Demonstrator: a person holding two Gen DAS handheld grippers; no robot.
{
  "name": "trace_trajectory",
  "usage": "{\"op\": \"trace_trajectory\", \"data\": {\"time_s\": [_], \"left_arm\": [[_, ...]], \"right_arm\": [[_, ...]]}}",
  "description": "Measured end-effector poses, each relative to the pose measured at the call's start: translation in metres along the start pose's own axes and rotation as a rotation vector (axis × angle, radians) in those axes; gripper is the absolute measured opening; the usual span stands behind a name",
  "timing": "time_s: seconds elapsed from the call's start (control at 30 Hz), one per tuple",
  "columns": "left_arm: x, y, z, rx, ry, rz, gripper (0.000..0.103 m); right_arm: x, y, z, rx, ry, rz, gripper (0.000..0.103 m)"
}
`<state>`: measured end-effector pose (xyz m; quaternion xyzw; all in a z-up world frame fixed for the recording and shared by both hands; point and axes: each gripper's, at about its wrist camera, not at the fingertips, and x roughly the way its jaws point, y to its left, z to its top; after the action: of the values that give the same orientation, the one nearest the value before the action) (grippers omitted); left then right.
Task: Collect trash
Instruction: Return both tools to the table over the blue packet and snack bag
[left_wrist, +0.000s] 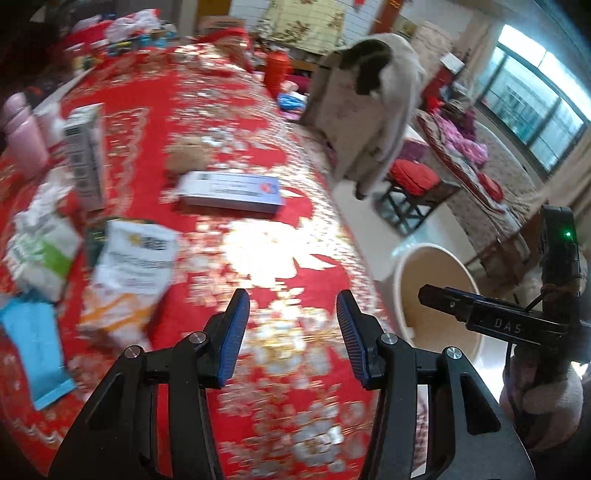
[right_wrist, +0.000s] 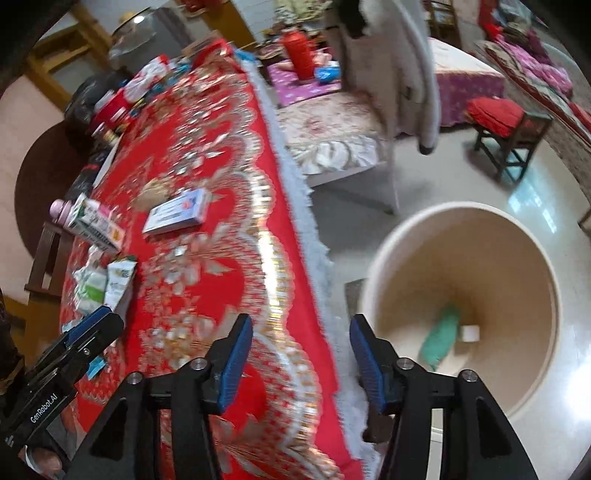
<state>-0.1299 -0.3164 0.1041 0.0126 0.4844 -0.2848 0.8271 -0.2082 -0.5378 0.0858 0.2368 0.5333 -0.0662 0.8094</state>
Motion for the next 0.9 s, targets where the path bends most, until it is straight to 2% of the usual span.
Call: {"op": "trace_trajectory", "data": {"time_s": [0.23, 0.4, 0.63, 0.9], "left_arm": [[-0.031, 0.060, -0.012, -0.101, -0.028, 0.095, 0.047], [-0.052, 0.112, -0.026, -0.202, -0.044, 0.151, 0.047], [-0.074, 0.179, -0.048, -0.356, -0.044, 0.194, 0.047], [-0.078, 0.228, -0.068, -0.463, -0.020, 0.208, 0.048]], "right_arm": [[0.024, 0.058, 0.008, -0.094, 0.037, 0.065, 0.055], [0.043, 0.101, 0.008, -0.158, 0.071, 0.105, 0.061], [0.071, 0.162, 0.001, -0.226, 0.125, 0.162, 0.065], [0.097, 0.211, -0.003, -0.202, 0.167, 0.203, 0.068]]}}
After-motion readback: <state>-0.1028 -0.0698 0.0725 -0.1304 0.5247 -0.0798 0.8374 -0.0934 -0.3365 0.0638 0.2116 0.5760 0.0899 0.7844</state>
